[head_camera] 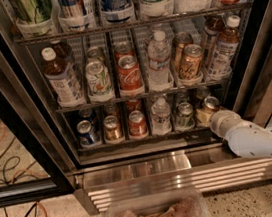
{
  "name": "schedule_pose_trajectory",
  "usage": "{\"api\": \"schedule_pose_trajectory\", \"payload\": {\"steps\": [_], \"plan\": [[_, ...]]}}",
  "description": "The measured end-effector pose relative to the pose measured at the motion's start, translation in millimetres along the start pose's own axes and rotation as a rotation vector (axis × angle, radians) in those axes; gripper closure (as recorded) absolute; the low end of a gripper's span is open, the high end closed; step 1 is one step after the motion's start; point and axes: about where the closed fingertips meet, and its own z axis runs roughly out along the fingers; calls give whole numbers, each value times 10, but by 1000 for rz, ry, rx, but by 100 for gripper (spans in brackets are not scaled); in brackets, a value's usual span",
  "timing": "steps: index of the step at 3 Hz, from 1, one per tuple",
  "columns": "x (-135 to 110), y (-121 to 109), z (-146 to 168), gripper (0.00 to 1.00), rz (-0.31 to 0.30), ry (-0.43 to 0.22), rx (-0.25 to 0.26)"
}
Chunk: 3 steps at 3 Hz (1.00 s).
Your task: Pick orange can from bottom shelf of fridge
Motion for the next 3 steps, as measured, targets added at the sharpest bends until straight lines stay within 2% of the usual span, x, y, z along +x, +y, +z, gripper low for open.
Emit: {"api": "schedule_pose_trajectory", "payload": {"steps": [3], "plan": [[-70, 26, -55, 100, 8, 14, -19]]}}
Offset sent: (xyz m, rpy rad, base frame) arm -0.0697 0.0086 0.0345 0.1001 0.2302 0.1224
